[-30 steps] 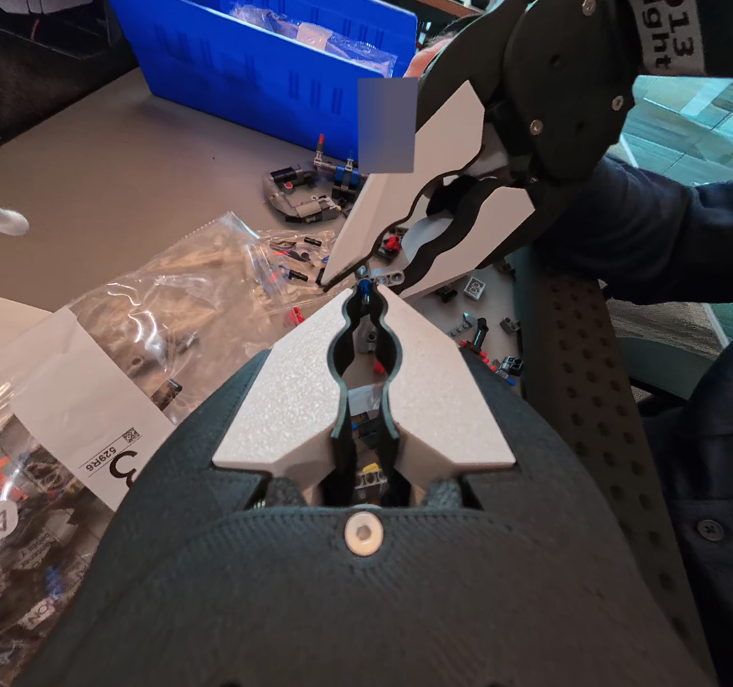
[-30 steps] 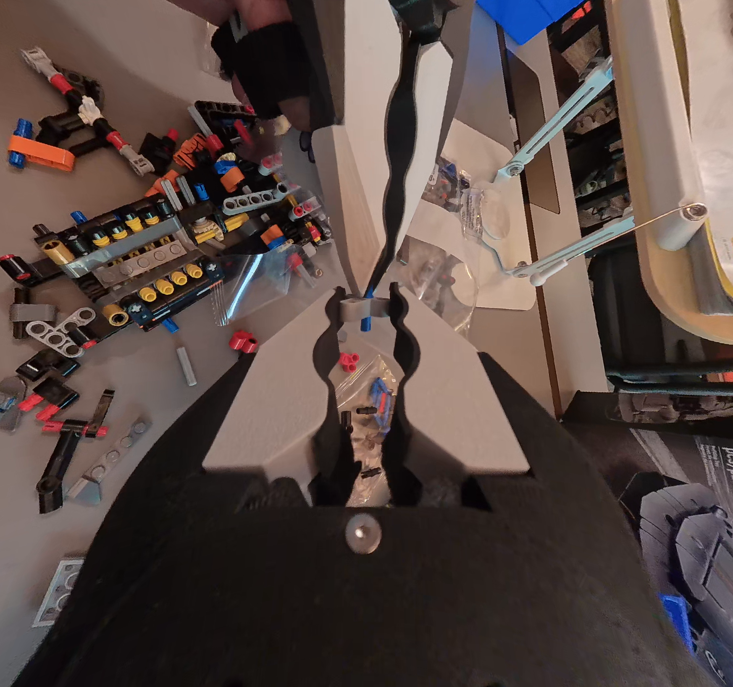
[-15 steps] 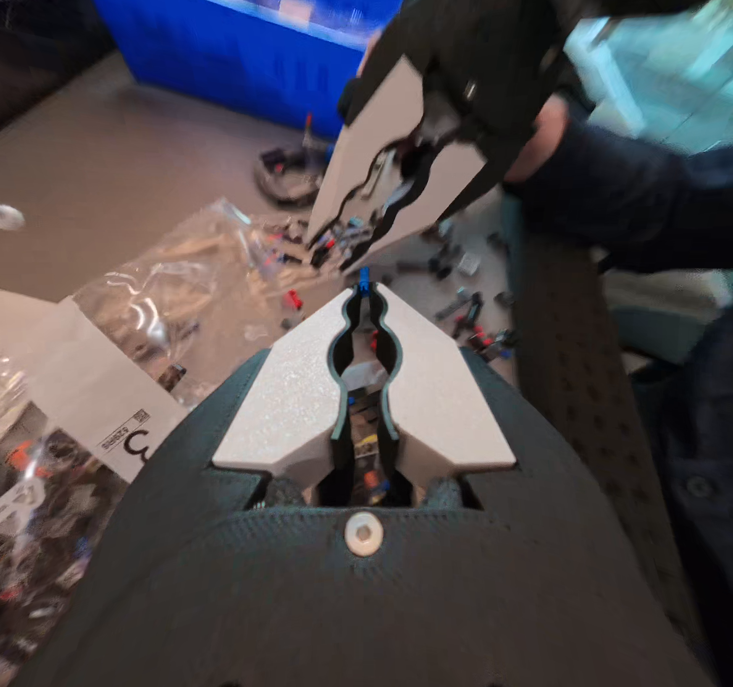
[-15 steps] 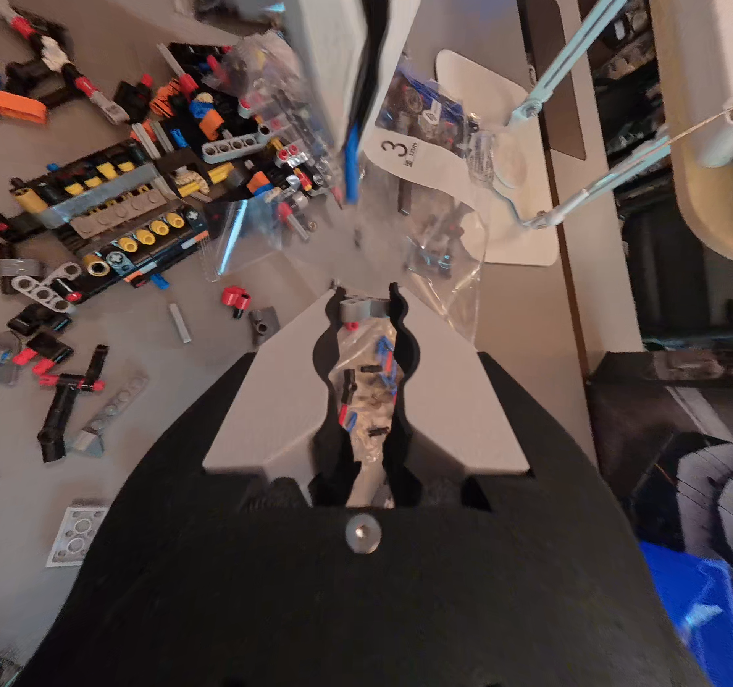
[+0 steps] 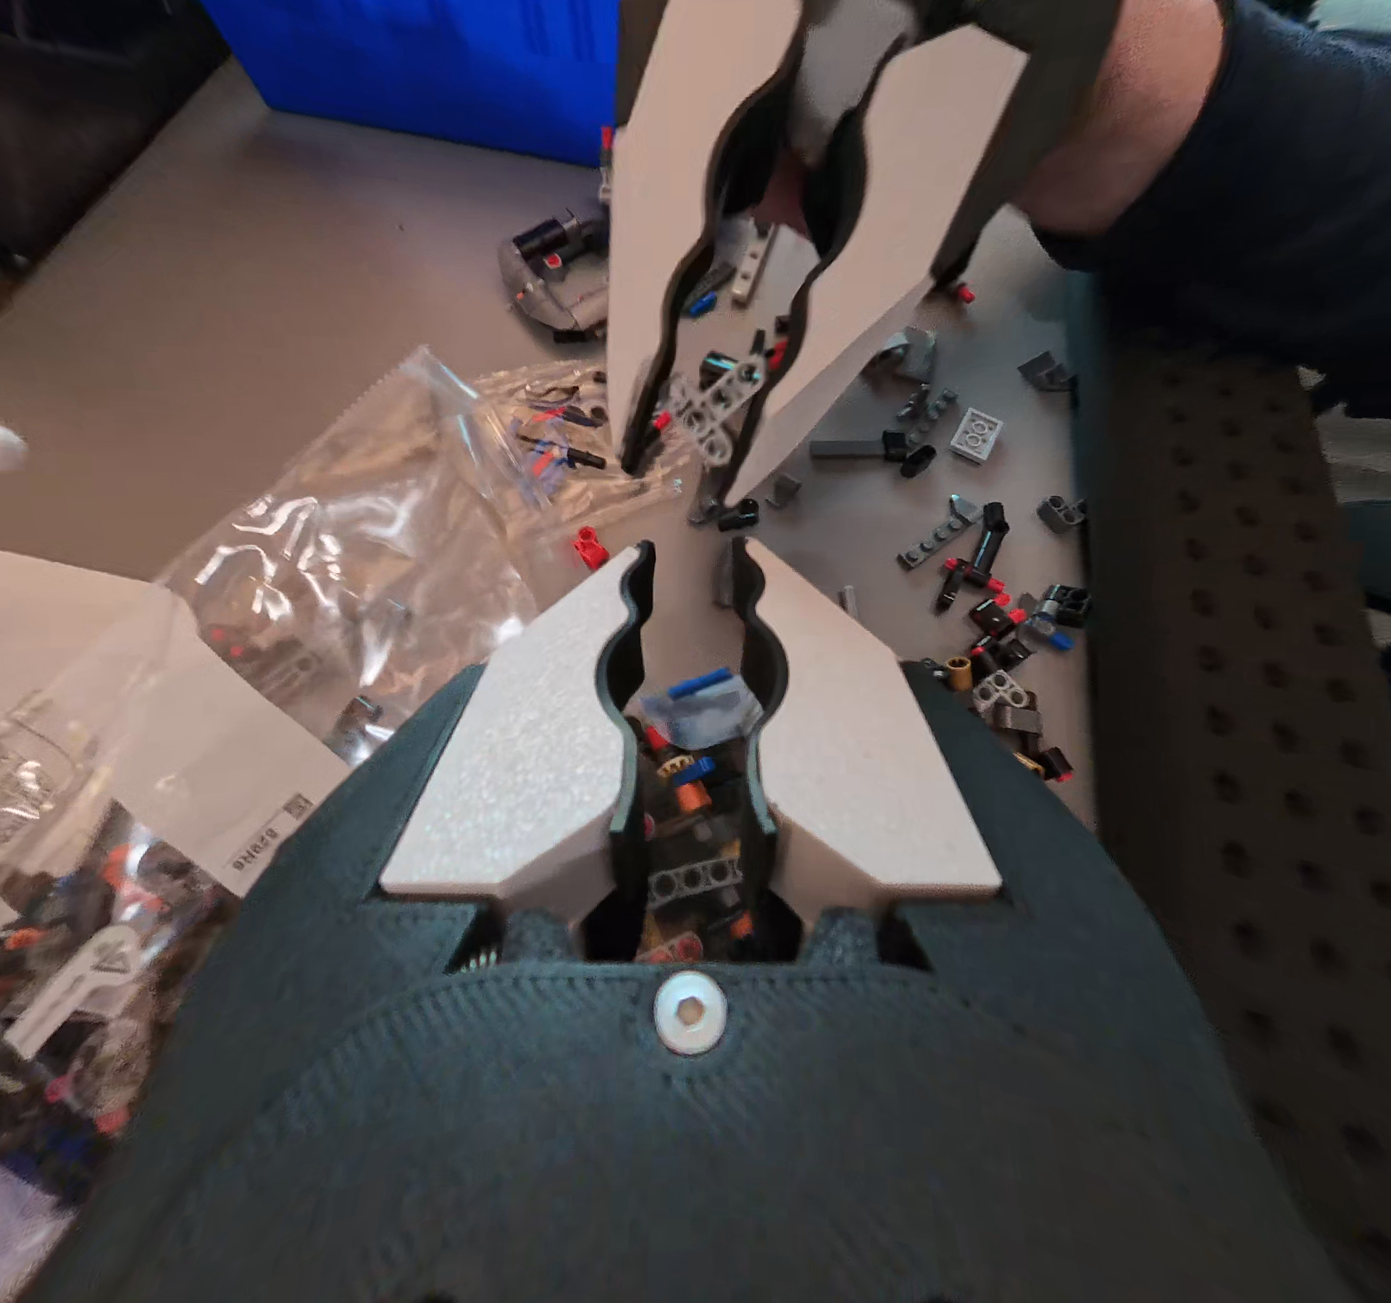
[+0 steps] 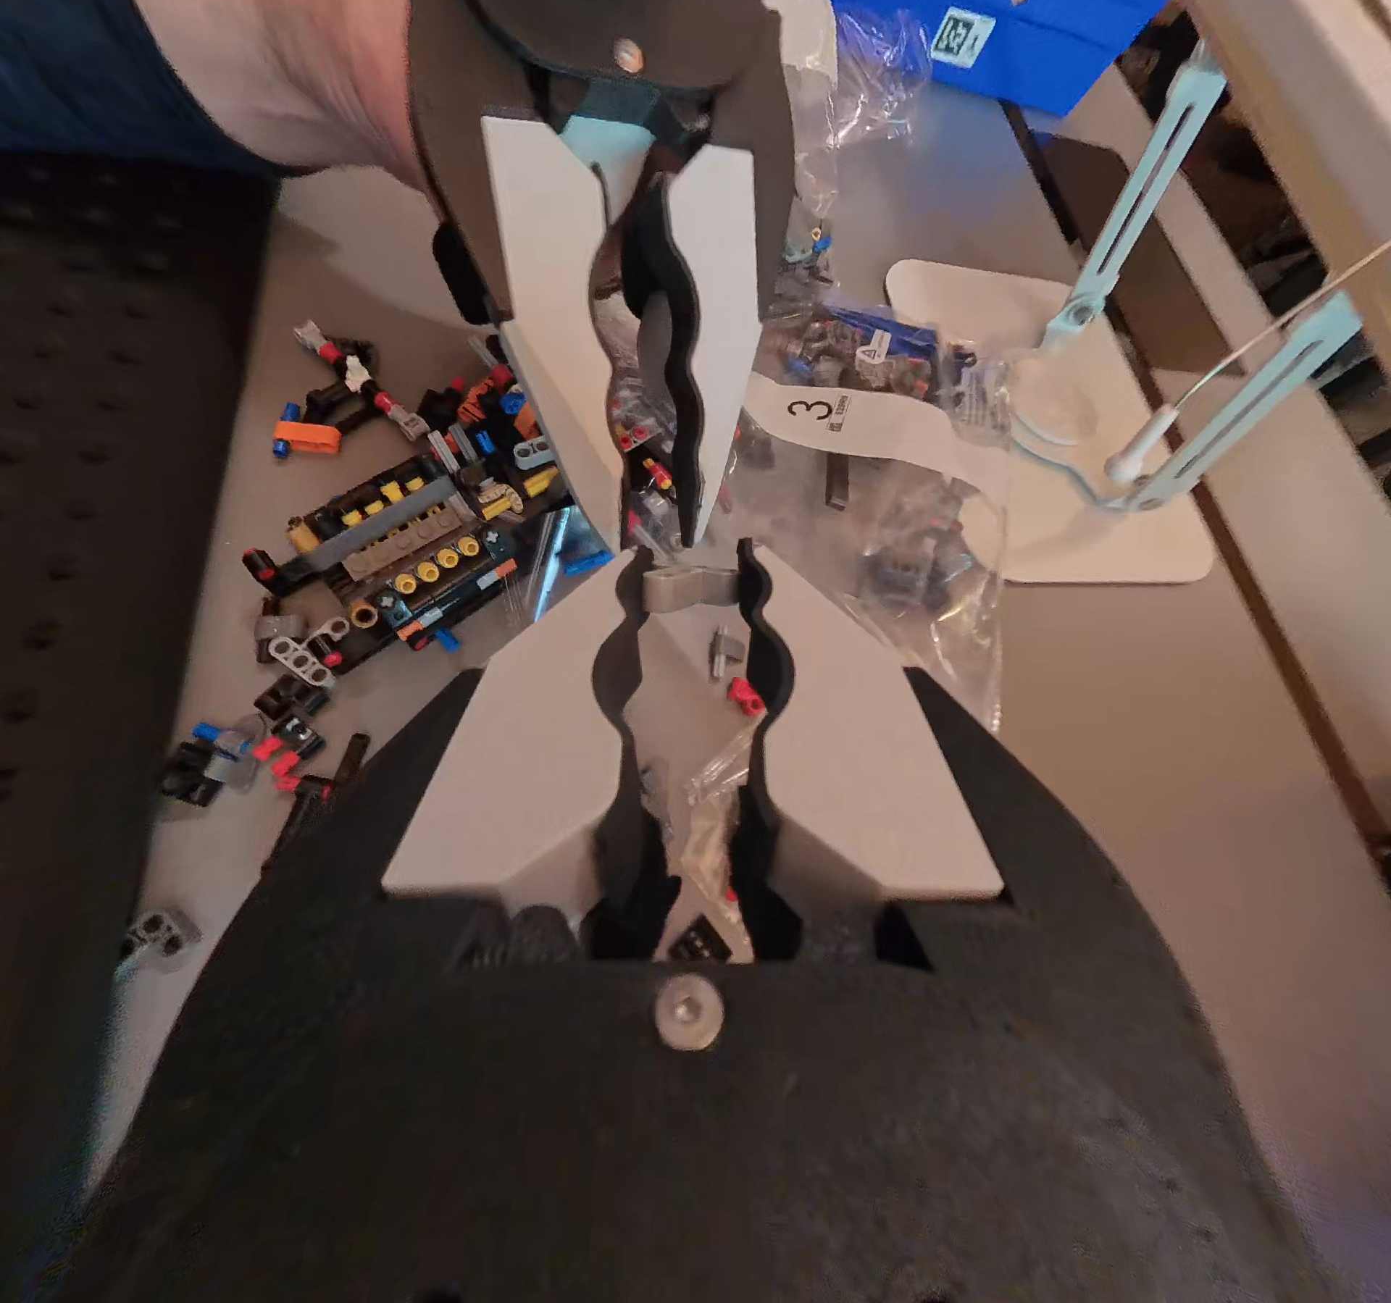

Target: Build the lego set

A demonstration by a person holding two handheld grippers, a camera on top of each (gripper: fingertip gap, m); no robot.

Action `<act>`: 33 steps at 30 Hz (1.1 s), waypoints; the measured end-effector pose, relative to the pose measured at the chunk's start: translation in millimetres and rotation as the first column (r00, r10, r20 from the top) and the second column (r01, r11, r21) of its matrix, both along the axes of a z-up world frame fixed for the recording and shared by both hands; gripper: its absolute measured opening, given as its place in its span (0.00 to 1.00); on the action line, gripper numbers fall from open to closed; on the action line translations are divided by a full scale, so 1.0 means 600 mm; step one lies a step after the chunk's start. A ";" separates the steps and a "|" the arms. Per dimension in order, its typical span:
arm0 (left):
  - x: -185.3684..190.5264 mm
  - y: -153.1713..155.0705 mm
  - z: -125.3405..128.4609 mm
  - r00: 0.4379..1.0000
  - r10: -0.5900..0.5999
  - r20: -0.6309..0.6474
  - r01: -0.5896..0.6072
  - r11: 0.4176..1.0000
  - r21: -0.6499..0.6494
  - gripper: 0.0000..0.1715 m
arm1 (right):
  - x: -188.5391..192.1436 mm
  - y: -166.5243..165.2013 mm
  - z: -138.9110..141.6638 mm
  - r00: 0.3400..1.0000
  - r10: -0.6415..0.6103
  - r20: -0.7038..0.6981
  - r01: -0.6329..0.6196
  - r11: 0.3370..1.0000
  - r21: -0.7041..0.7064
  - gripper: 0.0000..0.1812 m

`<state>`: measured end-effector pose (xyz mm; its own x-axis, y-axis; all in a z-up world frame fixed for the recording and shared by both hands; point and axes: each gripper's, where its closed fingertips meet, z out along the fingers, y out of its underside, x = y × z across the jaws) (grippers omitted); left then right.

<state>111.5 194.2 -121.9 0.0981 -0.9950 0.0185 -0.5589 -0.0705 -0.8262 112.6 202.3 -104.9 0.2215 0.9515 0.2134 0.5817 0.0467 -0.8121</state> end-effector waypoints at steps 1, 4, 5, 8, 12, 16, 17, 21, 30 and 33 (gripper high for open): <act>0.002 0.002 0.003 1.000 0.006 0.000 -0.006 0.999 0.044 0.11 | 0.000 0.001 -0.006 1.000 -0.006 -0.006 0.006 0.999 -0.051 0.11; 0.008 0.000 0.010 1.000 0.002 -0.008 -0.001 0.988 0.153 0.13 | -0.002 0.005 -0.023 1.000 -0.021 -0.023 0.017 0.985 -0.171 0.11; 0.010 0.002 0.010 1.000 0.007 -0.017 -0.004 0.982 0.187 0.14 | -0.004 0.004 -0.027 0.999 -0.022 -0.029 0.016 0.979 -0.204 0.11; 0.012 0.004 0.009 0.999 0.016 -0.034 -0.007 0.968 0.250 0.15 | -0.006 0.006 -0.029 0.998 -0.035 -0.056 0.019 0.965 -0.263 0.12; 0.015 0.005 0.016 0.999 0.018 -0.027 -0.009 0.952 0.305 0.16 | -0.009 0.003 -0.007 0.984 -0.048 -0.171 -0.019 0.930 -0.366 0.11; 0.019 0.011 0.019 0.998 0.046 -0.039 -0.027 0.918 0.396 0.15 | -0.011 0.005 0.001 0.969 -0.082 -0.234 -0.034 0.891 -0.452 0.11; 0.022 0.011 0.022 0.998 0.047 -0.031 -0.030 0.910 0.414 0.15 | -0.011 0.006 0.001 0.965 -0.092 -0.246 -0.036 0.881 -0.473 0.11; 0.026 0.016 0.023 0.996 0.077 -0.051 -0.042 0.872 0.487 0.14 | -0.018 0.008 0.004 0.945 -0.135 -0.298 -0.061 0.821 -0.567 0.11; 0.025 0.026 0.025 0.991 0.120 -0.063 -0.067 0.834 0.548 0.07 | -0.019 0.011 0.006 0.923 -0.198 -0.332 -0.078 0.746 -0.662 0.11; 0.026 0.025 0.021 0.990 0.118 -0.079 -0.058 0.843 0.535 0.06 | -0.018 0.012 0.005 0.925 -0.199 -0.324 -0.071 0.746 -0.662 0.11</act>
<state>127.1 209.1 -109.5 0.1572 -0.8367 -0.5246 -0.6565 0.3083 -0.6884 101.9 209.5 -102.2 0.2172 0.8013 -0.5575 0.2314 -0.5971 -0.7681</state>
